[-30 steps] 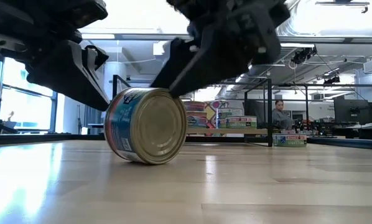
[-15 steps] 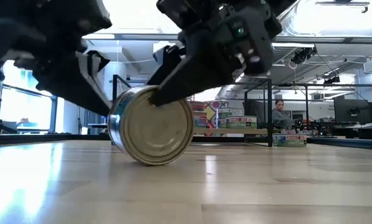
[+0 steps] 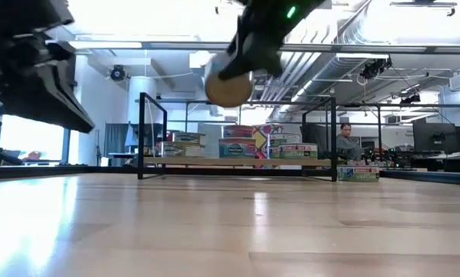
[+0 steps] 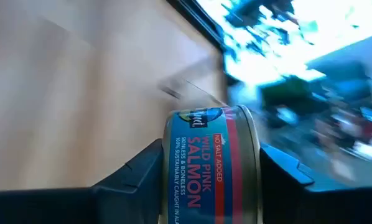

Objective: Stack canned seafood by type on shelf
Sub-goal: Stack the blue tuna can on top of the blue tuna can on the back of the shelf

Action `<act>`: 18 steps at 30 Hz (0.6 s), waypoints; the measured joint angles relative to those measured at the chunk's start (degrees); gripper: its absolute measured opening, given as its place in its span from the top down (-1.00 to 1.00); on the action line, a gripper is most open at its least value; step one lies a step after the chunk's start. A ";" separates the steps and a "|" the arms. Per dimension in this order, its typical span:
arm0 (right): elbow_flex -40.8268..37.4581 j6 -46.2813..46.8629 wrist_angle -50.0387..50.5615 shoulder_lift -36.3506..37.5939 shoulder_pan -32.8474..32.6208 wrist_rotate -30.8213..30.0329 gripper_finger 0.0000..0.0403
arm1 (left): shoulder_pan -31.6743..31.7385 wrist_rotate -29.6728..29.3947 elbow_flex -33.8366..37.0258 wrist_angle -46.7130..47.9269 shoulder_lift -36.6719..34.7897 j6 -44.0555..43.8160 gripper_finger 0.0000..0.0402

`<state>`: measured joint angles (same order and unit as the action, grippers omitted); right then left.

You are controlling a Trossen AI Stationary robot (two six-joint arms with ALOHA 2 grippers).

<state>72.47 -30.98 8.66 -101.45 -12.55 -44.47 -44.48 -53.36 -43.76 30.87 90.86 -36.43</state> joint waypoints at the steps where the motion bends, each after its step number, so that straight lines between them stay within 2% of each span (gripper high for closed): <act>1: 0.00 -2.04 -0.46 -0.17 1.84 -0.12 0.11 | -0.87 -0.94 0.22 0.77 -0.01 -1.63 1.00; 4: -0.08 -7.22 -1.99 -1.88 7.74 3.74 0.11 | -3.24 -2.35 2.96 -0.10 -0.60 -5.31 1.00; 10: -0.11 -9.57 -4.16 -3.72 17.05 3.80 0.11 | -6.41 -2.47 11.76 -9.06 -5.87 -11.45 1.00; 16: -0.11 -9.57 -4.42 -3.72 20.90 6.45 0.11 | -6.95 -3.43 15.89 -16.16 -10.83 -9.37 1.00; 18: -0.11 -9.02 -4.45 -3.88 21.63 9.54 0.11 | -6.89 -4.14 16.26 -17.85 -11.47 -7.89 1.00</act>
<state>72.36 -40.01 4.21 -105.33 9.08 -34.93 -51.37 -57.50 -27.51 13.02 79.39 -44.32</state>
